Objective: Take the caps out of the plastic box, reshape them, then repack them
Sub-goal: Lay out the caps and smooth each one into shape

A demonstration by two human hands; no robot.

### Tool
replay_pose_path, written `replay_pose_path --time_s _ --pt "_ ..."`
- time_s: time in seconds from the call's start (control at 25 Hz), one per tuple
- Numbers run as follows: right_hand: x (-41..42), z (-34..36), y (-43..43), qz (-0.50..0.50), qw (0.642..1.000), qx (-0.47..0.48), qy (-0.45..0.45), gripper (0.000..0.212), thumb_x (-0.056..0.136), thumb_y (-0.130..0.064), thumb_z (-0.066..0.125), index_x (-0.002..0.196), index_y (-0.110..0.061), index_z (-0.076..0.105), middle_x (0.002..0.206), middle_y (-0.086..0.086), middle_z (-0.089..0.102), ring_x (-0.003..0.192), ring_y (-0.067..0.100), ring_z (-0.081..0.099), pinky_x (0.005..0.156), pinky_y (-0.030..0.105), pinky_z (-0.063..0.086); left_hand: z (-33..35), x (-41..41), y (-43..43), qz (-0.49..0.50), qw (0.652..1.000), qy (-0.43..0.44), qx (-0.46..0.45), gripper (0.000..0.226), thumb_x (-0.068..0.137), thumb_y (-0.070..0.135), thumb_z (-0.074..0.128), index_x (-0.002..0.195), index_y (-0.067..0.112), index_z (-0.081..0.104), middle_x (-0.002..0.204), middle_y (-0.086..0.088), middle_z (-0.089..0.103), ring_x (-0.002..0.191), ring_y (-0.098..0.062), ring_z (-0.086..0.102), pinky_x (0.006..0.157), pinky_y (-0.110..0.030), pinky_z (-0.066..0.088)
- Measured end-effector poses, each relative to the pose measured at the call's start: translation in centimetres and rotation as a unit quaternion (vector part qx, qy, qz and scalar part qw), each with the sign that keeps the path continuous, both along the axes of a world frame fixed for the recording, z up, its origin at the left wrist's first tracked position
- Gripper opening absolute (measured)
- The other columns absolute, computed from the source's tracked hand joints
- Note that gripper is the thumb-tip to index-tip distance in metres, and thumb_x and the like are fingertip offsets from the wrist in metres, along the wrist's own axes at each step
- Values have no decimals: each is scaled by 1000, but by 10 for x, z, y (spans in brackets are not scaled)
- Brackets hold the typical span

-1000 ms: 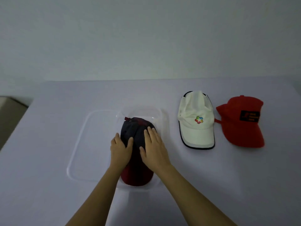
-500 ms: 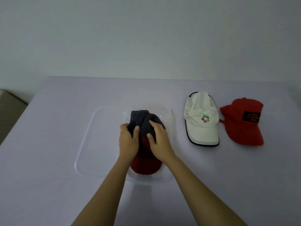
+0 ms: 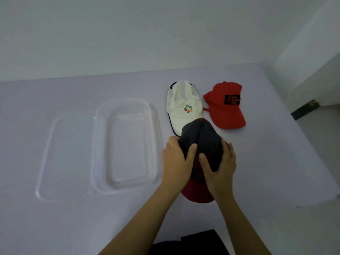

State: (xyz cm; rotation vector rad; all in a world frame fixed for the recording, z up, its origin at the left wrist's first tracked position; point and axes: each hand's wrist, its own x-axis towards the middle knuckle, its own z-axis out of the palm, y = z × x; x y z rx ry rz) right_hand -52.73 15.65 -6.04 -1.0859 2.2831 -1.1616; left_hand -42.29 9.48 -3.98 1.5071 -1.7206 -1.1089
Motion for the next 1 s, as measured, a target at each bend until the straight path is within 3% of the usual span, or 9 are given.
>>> replay_pose_path --time_s 0.2,0.36,0.48,0.64,0.72,0.8,0.88,1.0 --pt "-50 -49 21 112 986 117 -40 95 66 -76 40 146 -31 17 157 5 12 141 24 14 113 43 16 -55 -42 30 72 994 -62 55 33 92 34 54 107 5 46 96 -4 47 93 -25 50 80 -39 47" --pt "-83 -70 15 233 954 189 -10 96 71 -79 41 148 -26 16 158 3 9 143 22 9 114 40 14 -84 -51 38 94 993 -54 51 48 94 33 52 132 6 39 118 -11 46 109 -26 49 93 -33 44" --pt "-96 -75 14 303 933 194 -20 82 83 -64 42 149 -27 8 159 1 3 145 19 4 115 37 7 -90 -54 40 98 993 -42 56 56 97 34 44 145 13 26 140 -12 37 127 -23 40 104 -27 33" --pt "-108 -72 22 318 938 139 -20 64 95 -48 35 149 -25 6 158 -3 1 144 10 1 116 32 5 -86 -51 51 106 990 -98 5 57 100 36 32 150 16 14 159 -5 12 146 -15 10 116 -27 12" --pt "-116 -73 36 342 934 98 -8 61 93 -27 38 147 -25 11 156 -7 4 142 5 4 117 30 10 -87 -45 70 66 987 -125 -75 56 99 33 34 149 15 17 158 -2 11 144 -11 8 115 -22 10" --pt "-120 -77 54 408 905 117 7 81 79 -4 46 147 -26 8 156 -10 -1 143 5 4 117 31 17 -103 -33 97 -44 974 -170 -142 60 95 32 38 149 15 18 157 -5 12 145 -16 9 116 -31 17" --pt "-118 -80 64 459 873 163 37 96 72 2 52 147 -26 -1 156 -11 -11 145 9 1 115 35 25 -119 -20 115 -153 954 -228 -118 72 91 42 40 151 27 2 158 -6 1 147 -19 -2 116 -44 19" --pt "-112 -81 61 471 855 208 63 104 71 -5 57 147 -23 -12 153 -10 -23 145 12 -9 115 40 23 -126 -13 111 -226 935 -268 -57 89 85 63 38 145 32 -21 155 -3 -20 145 -18 -18 118 -41 4"
